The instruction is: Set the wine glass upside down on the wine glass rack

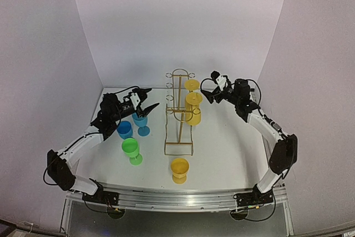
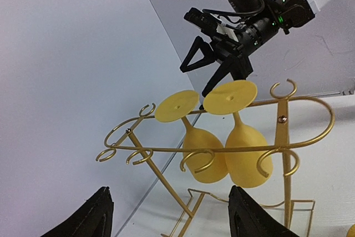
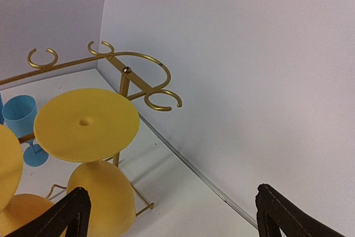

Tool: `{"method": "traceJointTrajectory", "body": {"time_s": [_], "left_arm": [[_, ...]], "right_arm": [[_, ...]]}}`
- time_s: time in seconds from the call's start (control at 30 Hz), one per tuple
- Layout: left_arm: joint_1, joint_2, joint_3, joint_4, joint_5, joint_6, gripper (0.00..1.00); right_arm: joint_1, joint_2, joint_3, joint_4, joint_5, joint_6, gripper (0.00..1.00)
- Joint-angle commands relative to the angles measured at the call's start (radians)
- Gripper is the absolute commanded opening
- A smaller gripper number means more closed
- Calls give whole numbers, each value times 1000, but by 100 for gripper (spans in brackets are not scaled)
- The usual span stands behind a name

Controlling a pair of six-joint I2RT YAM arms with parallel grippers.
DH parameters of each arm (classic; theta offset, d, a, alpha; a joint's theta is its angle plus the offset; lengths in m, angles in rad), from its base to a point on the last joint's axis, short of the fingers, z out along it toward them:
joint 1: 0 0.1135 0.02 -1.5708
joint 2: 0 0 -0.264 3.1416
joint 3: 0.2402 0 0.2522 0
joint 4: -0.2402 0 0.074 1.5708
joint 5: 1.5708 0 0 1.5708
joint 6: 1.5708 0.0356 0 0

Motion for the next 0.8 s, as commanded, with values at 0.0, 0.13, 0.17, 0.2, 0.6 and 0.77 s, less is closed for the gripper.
{"method": "traceJointTrajectory", "body": {"time_s": [0.0,0.13,0.17,0.2,0.6,0.77], "left_arm": [[2,-94,-21,-55,11,-157,70],[1,-149,-73,-85,-5,-226,70],[2,-165,-86,-89,-10,-250,70],[1,-178,-100,-91,-16,-270,70],[-1,-284,-245,-67,-31,-359,71],[0,-300,-275,-56,-39,-357,71]], "right_arm": [[3,-125,-6,-54,108,144,98],[4,-221,51,-273,231,362,98],[4,-239,76,-359,267,433,96],[4,-259,102,-457,313,499,94],[264,-385,164,-1313,587,1019,85],[515,-385,103,-1443,548,1096,80]]}}
